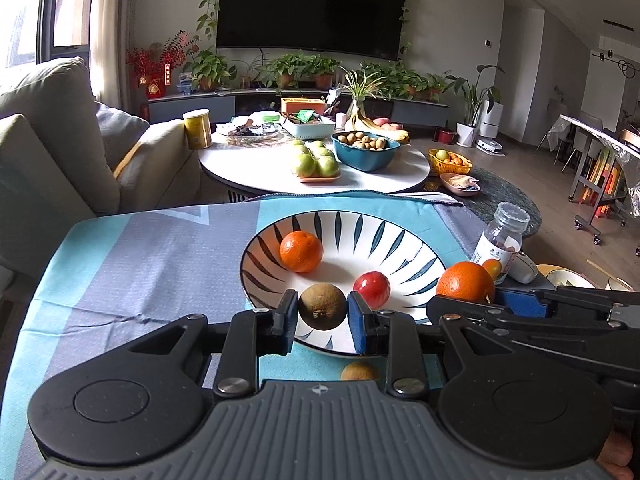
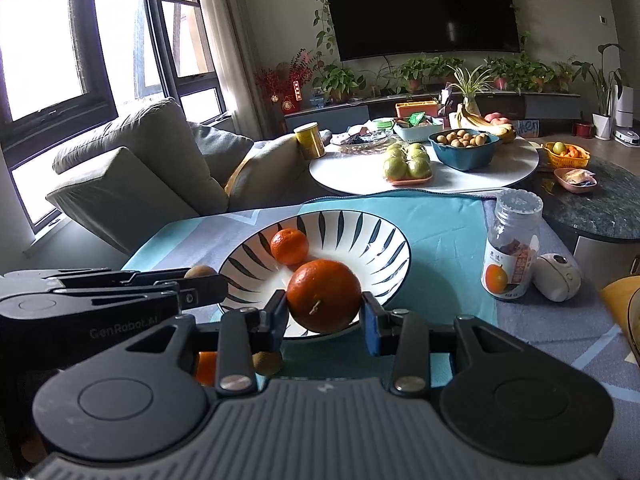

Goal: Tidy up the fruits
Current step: 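Carry the kiwi and orange over the bowl and open both grippers, then withdraw both grippers from the bowl toward the remaining fruit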

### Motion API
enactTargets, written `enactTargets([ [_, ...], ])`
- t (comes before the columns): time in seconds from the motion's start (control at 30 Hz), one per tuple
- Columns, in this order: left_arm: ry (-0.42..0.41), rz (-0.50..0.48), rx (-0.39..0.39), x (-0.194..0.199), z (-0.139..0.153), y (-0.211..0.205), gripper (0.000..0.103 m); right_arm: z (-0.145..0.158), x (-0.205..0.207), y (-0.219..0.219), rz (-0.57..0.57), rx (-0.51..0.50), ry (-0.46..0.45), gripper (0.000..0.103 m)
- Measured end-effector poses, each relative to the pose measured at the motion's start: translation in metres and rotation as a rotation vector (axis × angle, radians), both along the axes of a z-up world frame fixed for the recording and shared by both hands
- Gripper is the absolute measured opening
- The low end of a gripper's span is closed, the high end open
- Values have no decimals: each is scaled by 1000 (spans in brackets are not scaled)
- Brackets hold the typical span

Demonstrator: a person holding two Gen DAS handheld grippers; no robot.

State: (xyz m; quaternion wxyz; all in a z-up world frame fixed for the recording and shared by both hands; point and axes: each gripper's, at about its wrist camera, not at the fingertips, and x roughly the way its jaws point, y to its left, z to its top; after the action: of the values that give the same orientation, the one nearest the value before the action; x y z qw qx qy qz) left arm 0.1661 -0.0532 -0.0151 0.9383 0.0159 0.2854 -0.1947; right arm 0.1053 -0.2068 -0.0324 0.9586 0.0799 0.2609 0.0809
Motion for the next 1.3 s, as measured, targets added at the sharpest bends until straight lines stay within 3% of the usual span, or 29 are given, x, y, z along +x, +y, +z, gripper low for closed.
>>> enactTargets([
  [0.7, 31, -8, -35, 31, -17, -8, 25, -13, 18, -7, 1, -6, 16, 78],
  [0.87, 5, 10, -27, 31, -17, -6, 41, -13, 18, -7, 0, -10, 16, 78],
  [1.3, -17, 51, -31, 25, -11, 11, 42, -15, 21, -6, -2, -35, 9, 78],
])
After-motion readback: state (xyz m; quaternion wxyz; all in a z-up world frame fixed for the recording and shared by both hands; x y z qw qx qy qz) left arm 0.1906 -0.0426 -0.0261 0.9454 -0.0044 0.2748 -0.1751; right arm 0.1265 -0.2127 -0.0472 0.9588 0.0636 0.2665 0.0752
